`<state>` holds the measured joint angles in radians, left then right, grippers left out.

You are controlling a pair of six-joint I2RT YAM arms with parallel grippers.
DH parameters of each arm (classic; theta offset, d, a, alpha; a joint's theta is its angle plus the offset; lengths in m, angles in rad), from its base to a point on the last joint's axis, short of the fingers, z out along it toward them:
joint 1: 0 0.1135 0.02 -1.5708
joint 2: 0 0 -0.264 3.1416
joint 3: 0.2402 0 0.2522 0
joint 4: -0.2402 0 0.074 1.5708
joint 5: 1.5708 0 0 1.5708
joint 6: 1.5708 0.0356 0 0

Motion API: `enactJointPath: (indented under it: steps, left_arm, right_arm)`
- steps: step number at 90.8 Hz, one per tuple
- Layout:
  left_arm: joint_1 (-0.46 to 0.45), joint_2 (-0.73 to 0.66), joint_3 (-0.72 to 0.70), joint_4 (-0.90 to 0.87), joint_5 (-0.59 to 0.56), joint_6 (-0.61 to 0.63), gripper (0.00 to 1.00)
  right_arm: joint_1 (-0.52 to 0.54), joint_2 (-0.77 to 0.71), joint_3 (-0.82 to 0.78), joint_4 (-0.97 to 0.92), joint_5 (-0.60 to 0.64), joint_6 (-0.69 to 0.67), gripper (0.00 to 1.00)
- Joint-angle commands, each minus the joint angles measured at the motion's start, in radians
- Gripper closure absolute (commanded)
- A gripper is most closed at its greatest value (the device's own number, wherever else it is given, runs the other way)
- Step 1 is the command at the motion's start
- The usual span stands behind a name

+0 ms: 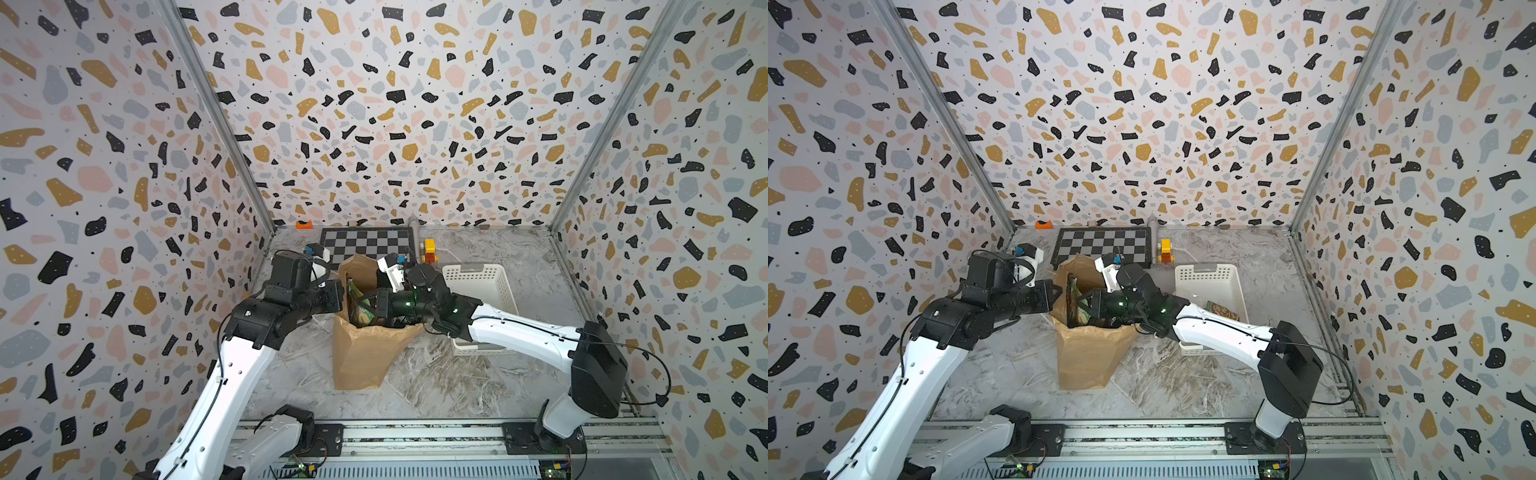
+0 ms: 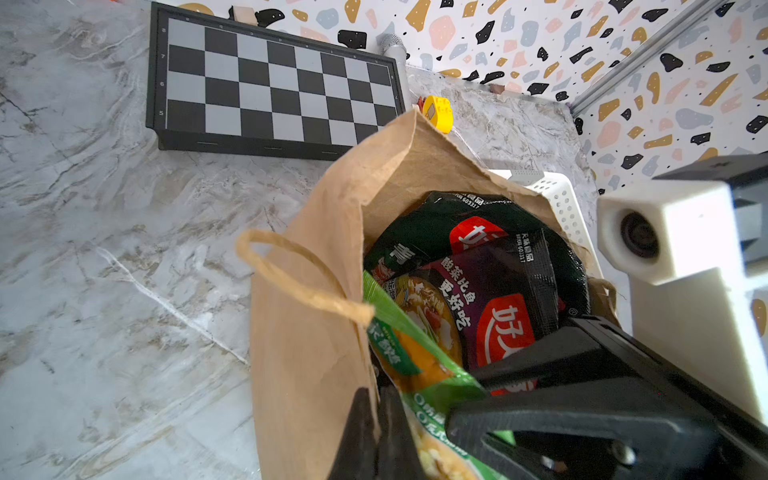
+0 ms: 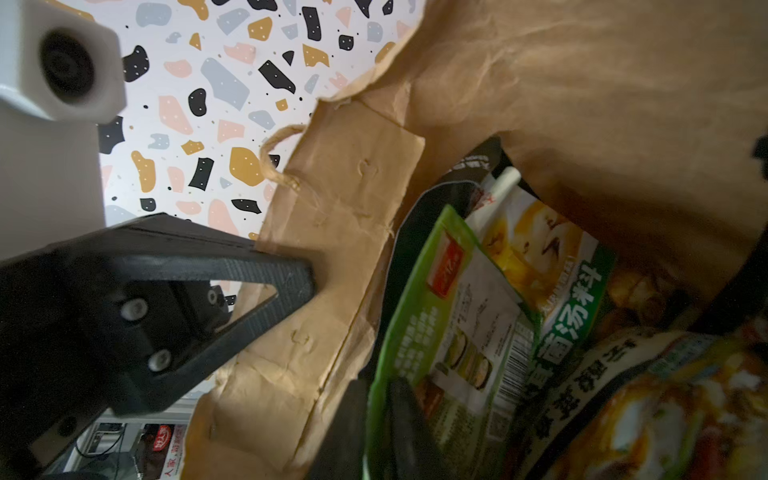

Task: Place the condiment packets inside the bag
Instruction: Place the condiment packet in the paper bag, then pick up the condiment packet from the storage box.

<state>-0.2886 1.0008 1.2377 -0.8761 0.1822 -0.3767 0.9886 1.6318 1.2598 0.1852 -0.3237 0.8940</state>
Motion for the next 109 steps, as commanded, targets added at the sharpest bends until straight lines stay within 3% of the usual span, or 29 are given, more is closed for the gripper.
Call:
enactJointPath:
  steps: [1,18,29,36,50,66,84,109]
  left_arm:
    - [-0.003,0.000,0.013,0.014,0.015,0.017,1.00]
    - [-0.003,0.004,0.011,0.021,0.023,0.019,1.00]
    - [-0.003,0.008,0.012,0.022,0.029,0.019,1.00]
    - [-0.003,0.009,0.011,0.024,0.030,0.019,1.00]
    - [-0.003,0.005,0.002,0.027,0.028,0.019,1.00]
    - [-0.003,0.013,-0.005,0.035,0.045,0.015,1.00]
    - [-0.003,0.022,-0.009,0.033,0.049,0.016,1.00]
    - [-0.003,0.026,-0.012,0.032,0.049,0.024,1.00]
  right_arm:
    - [-0.004,-0.114,0.010,-0.114,0.084,-0.122,0.66]
    - [-0.006,-0.325,-0.009,-0.422,0.322,-0.402,0.37]
    - [-0.037,-0.481,-0.087,-0.616,0.605,-0.500,0.28]
    - [-0.110,-0.535,-0.141,-0.755,0.698,-0.508,0.25]
    - [-0.240,-0.556,-0.259,-0.885,0.783,-0.519,0.15]
    - [-0.282,-0.405,-0.306,-0.886,0.760,-0.526,0.09]
    - [-0.306,-0.223,-0.318,-0.821,0.757,-0.532,0.11]
    - [-0.378,-0.130,-0.338,-0.731,0.723,-0.533,0.39]
